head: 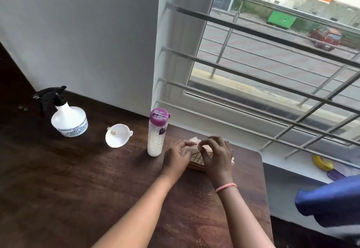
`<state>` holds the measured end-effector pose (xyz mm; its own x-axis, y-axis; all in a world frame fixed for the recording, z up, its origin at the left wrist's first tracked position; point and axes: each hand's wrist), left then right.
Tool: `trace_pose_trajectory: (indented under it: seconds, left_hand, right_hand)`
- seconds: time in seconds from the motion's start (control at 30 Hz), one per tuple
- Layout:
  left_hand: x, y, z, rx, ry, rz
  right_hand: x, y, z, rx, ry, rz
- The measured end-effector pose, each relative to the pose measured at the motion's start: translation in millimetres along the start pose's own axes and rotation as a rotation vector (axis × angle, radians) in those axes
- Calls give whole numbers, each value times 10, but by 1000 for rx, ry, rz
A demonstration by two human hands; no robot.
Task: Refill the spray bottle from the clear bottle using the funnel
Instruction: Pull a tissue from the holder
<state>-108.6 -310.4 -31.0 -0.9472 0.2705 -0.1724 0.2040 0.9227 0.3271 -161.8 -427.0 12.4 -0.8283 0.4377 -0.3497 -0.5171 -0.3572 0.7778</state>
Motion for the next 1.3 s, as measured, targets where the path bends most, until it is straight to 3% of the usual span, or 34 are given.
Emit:
trace_pose_trajectory:
  seconds: [0.27,0.63,0.77,0.87,1.03,1.13,1.3]
  left_hand:
    - [-41,38,-170,-3,38,21]
    - [-110,23,-86,-122,134,122]
    - [-15,33,-56,-106,-18,-67]
    - [5,34,-140,-66,-231,2]
    - [-67,-26,-140,-27,-190,140]
    - [-67,-21,-44,-92,-250,106]
    - [-62,-26,58,-107,-198,99]
  right_hand:
    - [-49,186,-80,-532,-361,5]
    - [-97,241,-97,-516,-322,78]
    - [-112,200,-92,-431,-309,146]
    - [-115,165,-57,-381,-260,176]
    - [-170,190,-36,-376,-290,75]
    - [-195,284,-21,-574,-390,3]
    - [-188,462,-40,-834,-454,-179]
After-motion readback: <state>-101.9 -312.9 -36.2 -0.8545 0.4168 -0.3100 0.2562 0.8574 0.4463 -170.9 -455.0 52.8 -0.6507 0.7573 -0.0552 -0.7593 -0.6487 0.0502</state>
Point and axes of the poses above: each hand's wrist, its own x-axis away from the middle knuckle, its own y-axis out of the back of the hand, z = x × y, and after that the axes turned 2 degrees about -y, right-handed
